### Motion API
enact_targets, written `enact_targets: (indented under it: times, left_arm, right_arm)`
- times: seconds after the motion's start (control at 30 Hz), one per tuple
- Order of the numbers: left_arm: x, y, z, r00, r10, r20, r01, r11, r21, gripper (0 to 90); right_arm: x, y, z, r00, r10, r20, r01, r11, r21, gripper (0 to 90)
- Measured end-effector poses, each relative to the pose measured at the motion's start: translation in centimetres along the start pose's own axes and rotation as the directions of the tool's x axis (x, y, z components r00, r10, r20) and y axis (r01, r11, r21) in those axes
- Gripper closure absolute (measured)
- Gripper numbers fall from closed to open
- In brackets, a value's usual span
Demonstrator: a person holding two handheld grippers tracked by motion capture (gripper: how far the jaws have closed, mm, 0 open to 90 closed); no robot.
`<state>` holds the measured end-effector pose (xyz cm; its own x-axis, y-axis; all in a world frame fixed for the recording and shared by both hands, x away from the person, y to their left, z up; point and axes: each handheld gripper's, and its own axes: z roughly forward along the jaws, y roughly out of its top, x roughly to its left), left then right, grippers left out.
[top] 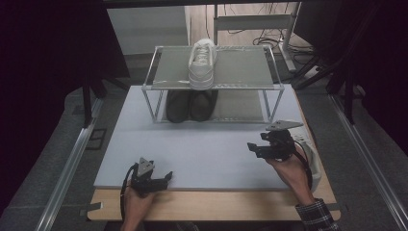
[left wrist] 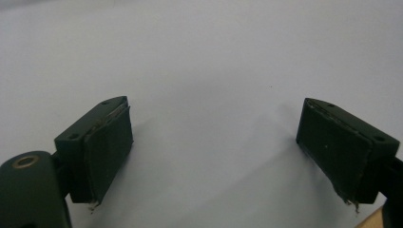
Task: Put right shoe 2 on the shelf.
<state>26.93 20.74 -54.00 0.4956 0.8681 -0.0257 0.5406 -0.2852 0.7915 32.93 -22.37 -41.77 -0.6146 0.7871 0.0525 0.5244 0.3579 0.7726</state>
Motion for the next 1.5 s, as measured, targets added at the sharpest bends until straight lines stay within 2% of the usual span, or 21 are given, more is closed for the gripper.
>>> enact_targets:
  times: [0.33, 0.6, 0.93, 1.3, 1.5]
  left_arm:
    - [0.0, 0.0, 0.0, 1.0000, 0.005, 0.000, -0.005, 1.0000, 0.002, 11.6]
    - [0.0, 0.0, 0.0, 1.0000, 0.001, 0.000, -0.001, 1.0000, 0.001, 11.6]
    - [0.0, 0.0, 0.0, 1.0000, -0.001, 0.000, 0.001, 1.0000, 0.000, 11.6]
    - [0.0, 0.0, 0.0, 1.0000, 0.002, 0.000, -0.002, 1.0000, 0.002, 11.6]
    - [0.0, 0.0, 0.0, 1.0000, 0.002, 0.000, -0.002, 1.0000, 0.003, 11.6]
  right_arm:
    - [-1.1, -1.3, -1.8, 0.9980, 0.043, 0.047, -0.045, 0.999, 0.031, 37.7]
    - [-2.2, -2.3, -3.6, 0.9951, 0.018, 0.097, -0.021, 0.999, 0.027, 36.9]
    - [-3.1, -3.1, -6.0, 0.9885, 0.036, 0.147, -0.039, 0.999, 0.014, 39.3]
    - [-5.0, -4.4, -8.5, 0.9720, 0.091, 0.217, -0.094, 0.996, 0.005, 41.1]
    - [-6.3, -5.8, -9.4, 0.9586, 0.127, 0.255, -0.133, 0.991, 0.007, 41.1]
